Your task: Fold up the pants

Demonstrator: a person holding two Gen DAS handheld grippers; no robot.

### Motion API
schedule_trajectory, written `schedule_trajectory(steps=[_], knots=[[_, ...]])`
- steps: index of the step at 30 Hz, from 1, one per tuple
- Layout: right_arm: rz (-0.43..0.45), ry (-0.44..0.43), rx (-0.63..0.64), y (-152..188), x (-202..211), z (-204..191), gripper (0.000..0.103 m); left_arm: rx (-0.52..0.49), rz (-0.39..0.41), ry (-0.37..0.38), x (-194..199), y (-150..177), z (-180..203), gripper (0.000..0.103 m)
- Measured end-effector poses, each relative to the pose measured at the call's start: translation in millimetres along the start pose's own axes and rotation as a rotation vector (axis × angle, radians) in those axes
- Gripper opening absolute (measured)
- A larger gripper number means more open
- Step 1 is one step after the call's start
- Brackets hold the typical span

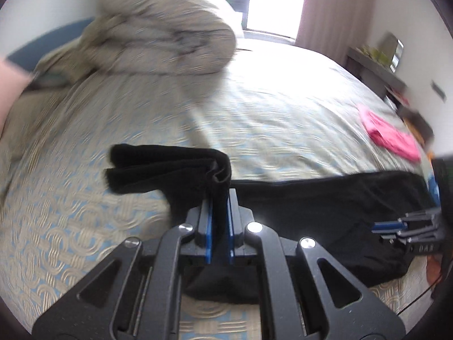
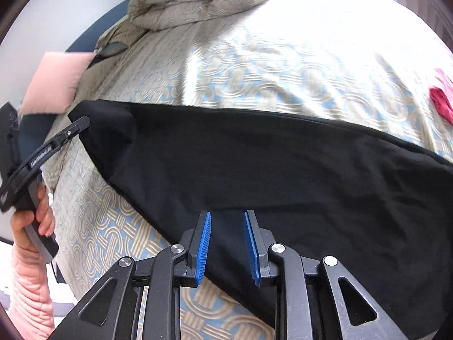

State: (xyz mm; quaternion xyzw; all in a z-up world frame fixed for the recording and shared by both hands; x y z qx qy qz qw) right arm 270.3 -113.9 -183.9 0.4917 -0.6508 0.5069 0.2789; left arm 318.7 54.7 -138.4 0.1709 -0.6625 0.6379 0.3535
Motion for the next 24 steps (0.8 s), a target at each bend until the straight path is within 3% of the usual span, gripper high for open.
schedule_trajectory(steps=[5, 11, 15, 21, 24], knots=[[0.006, -0.030, -0.065, 4.8, 9.4, 30.3, 0.029, -0.150, -0.011, 0.061, -7.4, 1.1, 74.4, 0.010], [0.002, -0.028, -0.094, 10.1, 10.8, 48.1, 0.029, -0.202, -0.067, 0.130, -20.4, 14.5, 122.4, 0.010], [-0.005, -0.038, -0.113, 11.9, 11.4, 59.0, 0.029, -0.201, -0.095, 0.154, -24.3, 24.6, 130.8, 0.010], [-0.026, -0.088, -0.139, 9.5, 3.3, 53.5, 0.030, -0.121, -0.115, 0.193, -24.0, 35.5, 127.9, 0.010], [-0.019, -0.141, -0.154, 1.4, 0.7, 42.4, 0.044, -0.076, -0.113, 0.223, -21.9, 37.0, 125.6, 0.010]])
Point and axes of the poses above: each gripper's, at about its wrist camera, not at the fingertips, and x roughly against the way its jaws point, z to its right, y to its underside, the point moved 10 cm from there along -x, roughly the way its jaws point, and after that the axes turned 3 degrees about z, right-handed, at the moved point
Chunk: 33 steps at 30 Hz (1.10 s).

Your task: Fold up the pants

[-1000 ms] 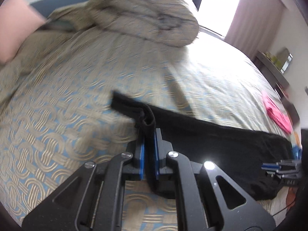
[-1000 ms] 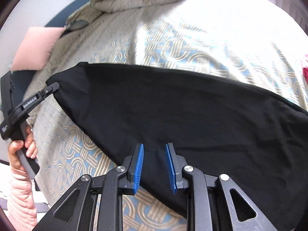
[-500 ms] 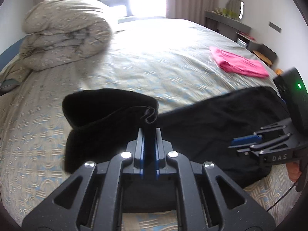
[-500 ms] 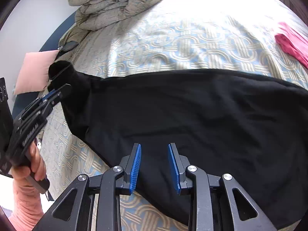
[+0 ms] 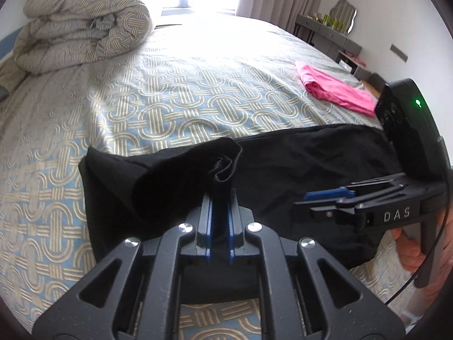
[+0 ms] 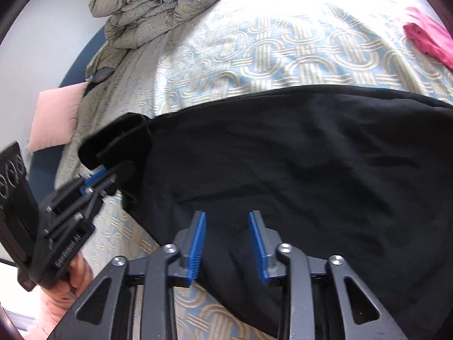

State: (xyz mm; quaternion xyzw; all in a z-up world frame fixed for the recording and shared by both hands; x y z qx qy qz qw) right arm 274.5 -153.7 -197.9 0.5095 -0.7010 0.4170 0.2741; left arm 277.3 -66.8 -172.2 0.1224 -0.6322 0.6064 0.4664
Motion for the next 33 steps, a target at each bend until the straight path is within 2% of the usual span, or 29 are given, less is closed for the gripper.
schedule_trajectory(steps=[6, 8, 11, 15, 19, 20, 22, 23, 24, 26, 28, 30, 33], knots=[[-0.004, -0.133, -0.017, -20.9, -12.7, -35.7, 0.069, 0.026, 0.000, 0.038, 1.9, 8.8, 1.8, 0.010], [-0.019, -0.147, -0.009, -26.3, -18.4, -45.3, 0.071, 0.026, -0.009, 0.043, 0.3, 12.8, 3.5, 0.010], [-0.055, -0.101, 0.068, -32.2, -31.0, -61.3, 0.073, 0.030, -0.020, 0.043, -2.2, 17.2, 4.0, 0.010], [-0.134, -0.063, 0.200, -30.3, -47.6, -78.1, 0.075, 0.052, -0.045, 0.092, -6.5, 27.7, 9.4, 0.010], [-0.173, 0.080, 0.323, -24.8, -60.5, -74.0, 0.075, -0.032, -0.076, 0.096, -12.9, 43.6, 29.8, 0.010], [-0.166, 0.132, 0.343, -25.7, -63.1, -68.3, 0.073, -0.045, -0.081, 0.102, -13.9, 46.7, 34.3, 0.010], [-0.135, 0.206, 0.334, -31.4, -64.0, -54.8, 0.056, -0.071, -0.087, 0.106, -15.0, 53.2, 43.7, 0.011], [-0.125, 0.234, 0.307, -36.0, -64.3, -45.7, 0.037, -0.082, -0.085, 0.097, -13.8, 56.2, 46.9, 0.011], [-0.112, 0.256, 0.256, -40.6, -63.5, -34.0, 0.024, -0.093, -0.084, 0.092, -11.3, 59.3, 49.5, 0.012], [-0.059, 0.264, 0.126, -52.2, -55.8, -8.6, 0.022, -0.111, -0.082, 0.110, 0.1, 67.6, 55.8, 0.012], [-0.021, 0.281, 0.072, -57.7, -46.9, 9.9, 0.022, -0.137, -0.070, 0.104, 14.3, 73.3, 57.2, 0.017], [-0.055, 0.255, 0.061, -52.4, -44.3, 15.5, 0.024, -0.147, -0.043, 0.081, 33.4, 77.7, 51.4, 0.027], [-0.083, 0.187, 0.080, -44.9, -38.5, 7.6, 0.025, -0.081, -0.004, 0.055, 60.6, 81.7, 27.6, 0.035]])
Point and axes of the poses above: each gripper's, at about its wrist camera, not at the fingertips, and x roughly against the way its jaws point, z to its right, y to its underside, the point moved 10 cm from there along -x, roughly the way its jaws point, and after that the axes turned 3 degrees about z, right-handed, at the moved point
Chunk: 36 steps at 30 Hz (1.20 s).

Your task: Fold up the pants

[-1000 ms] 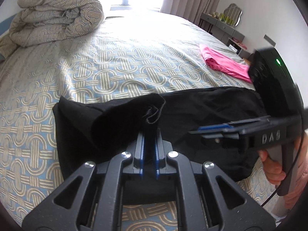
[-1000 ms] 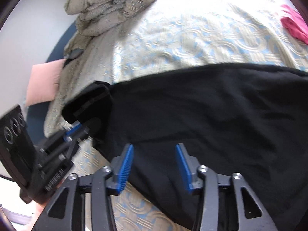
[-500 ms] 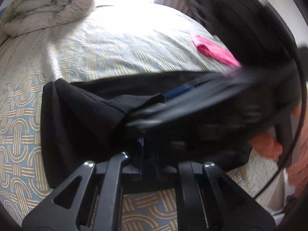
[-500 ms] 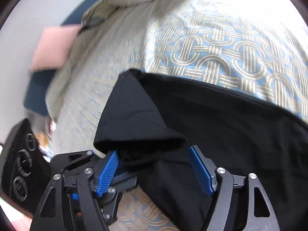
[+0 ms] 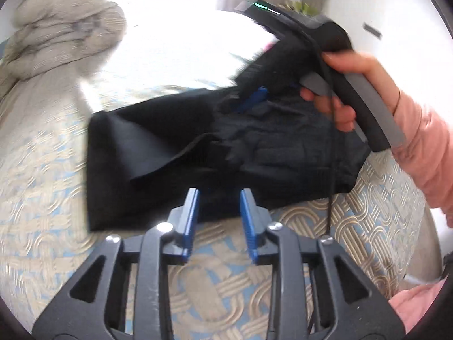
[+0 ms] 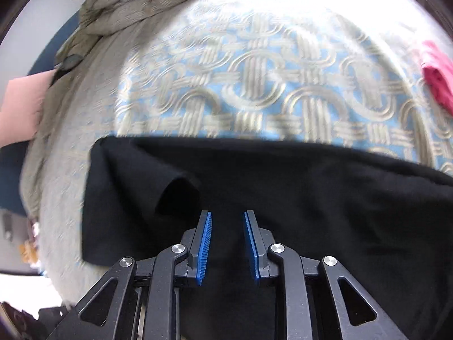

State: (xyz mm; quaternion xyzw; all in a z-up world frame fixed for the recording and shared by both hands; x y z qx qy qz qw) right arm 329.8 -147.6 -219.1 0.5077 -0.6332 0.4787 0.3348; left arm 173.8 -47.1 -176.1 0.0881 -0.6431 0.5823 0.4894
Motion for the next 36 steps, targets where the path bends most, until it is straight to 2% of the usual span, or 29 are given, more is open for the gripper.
schedule_trajectory(steps=[2, 5, 7, 9, 11, 13, 15, 17, 18, 19, 20, 21, 24, 25, 26, 29, 31, 33, 36], knots=[[0.031, -0.017, 0.054, 2.4, 11.1, -10.5, 0.028, 0.071, 0.011, -0.039, 12.2, 5.9, -25.3, 0.038], [0.081, -0.040, 0.228, 10.7, 28.4, -45.0, 0.032, 0.183, 0.002, -0.108, 20.7, 21.3, -67.6, 0.038], [0.078, -0.047, 0.380, 21.0, 30.3, -74.9, 0.042, 0.264, -0.008, -0.130, 22.7, 30.8, -92.3, 0.038], [0.075, -0.017, 0.534, 33.8, 26.1, -102.1, 0.062, 0.329, -0.003, -0.136, 25.7, 39.1, -109.2, 0.038], [0.070, 0.054, 0.701, 47.9, 12.7, -127.7, 0.069, 0.366, 0.003, -0.145, 28.2, 45.7, -119.3, 0.038], [0.049, 0.085, 0.795, 57.1, -2.7, -147.0, 0.070, 0.381, 0.000, -0.151, 27.6, 48.8, -124.7, 0.038], [0.021, 0.098, 0.845, 67.7, -13.9, -156.2, 0.070, 0.391, -0.004, -0.155, 29.0, 55.6, -128.5, 0.038], [0.012, 0.150, 0.866, 62.6, -31.5, -161.3, 0.069, 0.402, -0.005, -0.150, 27.9, 56.5, -129.9, 0.038], [0.010, 0.166, 0.853, 52.8, -41.0, -159.9, 0.051, 0.405, -0.003, -0.148, 27.6, 56.6, -130.5, 0.038], [0.002, 0.177, 0.803, 45.0, -43.8, -153.3, 0.027, 0.407, 0.000, -0.146, 28.1, 59.1, -129.1, 0.038], [0.002, 0.176, 0.711, 33.6, -43.6, -142.7, 0.005, 0.406, 0.002, -0.144, 27.7, 58.1, -129.5, 0.038], [0.032, 0.153, 0.585, 17.3, -39.2, -130.8, 0.004, 0.403, 0.005, -0.141, 28.6, 57.3, -128.9, 0.038], [0.083, 0.019, 0.095, -23.1, -14.5, -60.2, 0.008, 0.394, 0.007, -0.125, 24.3, 53.7, -127.8, 0.038], [0.066, -0.001, 0.005, -24.8, -12.0, -42.2, 0.011, 0.387, 0.006, -0.121, 21.6, 51.9, -127.0, 0.038], [0.044, -0.005, -0.080, -23.9, -9.2, -20.3, 0.019, 0.373, 0.005, -0.119, 18.5, 49.6, -125.3, 0.038], [0.064, 0.086, -0.096, -19.9, 5.0, 12.8, 0.030, 0.317, -0.003, -0.126, 9.7, 43.5, -117.2, 0.039], [0.061, 0.086, -0.090, -14.7, 10.0, 17.1, 0.041, 0.291, -0.017, -0.128, 4.3, 42.1, -112.0, 0.039], [0.024, -0.020, -0.097, -6.6, 10.4, 10.7, 0.055, 0.264, -0.034, -0.118, -2.2, 41.3, -106.2, 0.041], [-0.063, -0.158, -0.074, 9.8, -3.4, -11.4, 0.061, 0.226, -0.051, -0.136, -8.7, 40.9, -103.3, 0.046]])
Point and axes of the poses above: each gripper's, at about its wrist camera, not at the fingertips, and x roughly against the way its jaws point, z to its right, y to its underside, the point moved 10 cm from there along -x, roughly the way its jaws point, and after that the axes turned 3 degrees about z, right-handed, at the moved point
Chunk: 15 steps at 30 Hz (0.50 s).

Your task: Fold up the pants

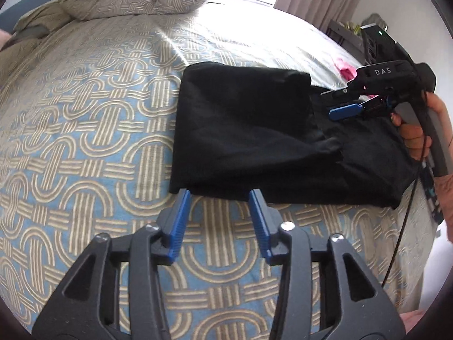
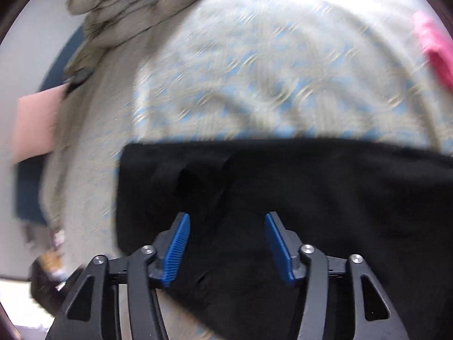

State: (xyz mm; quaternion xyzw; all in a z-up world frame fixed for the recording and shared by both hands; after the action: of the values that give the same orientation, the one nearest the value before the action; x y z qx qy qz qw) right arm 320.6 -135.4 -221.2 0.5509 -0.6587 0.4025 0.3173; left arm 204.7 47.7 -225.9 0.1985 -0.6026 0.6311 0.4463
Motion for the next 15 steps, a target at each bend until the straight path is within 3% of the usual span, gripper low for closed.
schedule_trajectory(steps=[5, 8, 10, 11, 12, 13, 15], knots=[[-0.006, 0.057, 0.088, 3.9, -23.4, -5.9, 0.068, 0.023, 0.000, 0.013, -1.9, -5.5, 0.2, 0.047], [0.049, 0.012, 0.093, -10.9, -31.3, -24.3, 0.083, 0.023, 0.003, 0.012, -3.3, -8.8, 0.5, 0.059], [0.056, 0.031, 0.123, -14.4, -36.3, -32.7, 0.083, 0.004, 0.010, 0.002, -3.6, -11.5, 2.6, 0.062], [0.072, 0.061, 0.138, -17.2, -37.8, -34.4, 0.071, -0.010, 0.009, -0.002, -4.2, -12.3, 4.0, 0.063], [0.093, 0.132, 0.154, -22.2, -38.3, -33.5, 0.029, -0.027, 0.006, -0.010, -4.7, -12.1, 5.6, 0.065], [0.082, 0.126, 0.149, -20.6, -34.5, -34.1, 0.011, -0.041, 0.003, -0.020, -5.9, -12.0, 6.3, 0.068], [0.083, 0.040, 0.089, -19.9, -23.3, -35.0, 0.008, -0.080, -0.003, -0.043, -9.5, -11.1, 8.4, 0.071]])
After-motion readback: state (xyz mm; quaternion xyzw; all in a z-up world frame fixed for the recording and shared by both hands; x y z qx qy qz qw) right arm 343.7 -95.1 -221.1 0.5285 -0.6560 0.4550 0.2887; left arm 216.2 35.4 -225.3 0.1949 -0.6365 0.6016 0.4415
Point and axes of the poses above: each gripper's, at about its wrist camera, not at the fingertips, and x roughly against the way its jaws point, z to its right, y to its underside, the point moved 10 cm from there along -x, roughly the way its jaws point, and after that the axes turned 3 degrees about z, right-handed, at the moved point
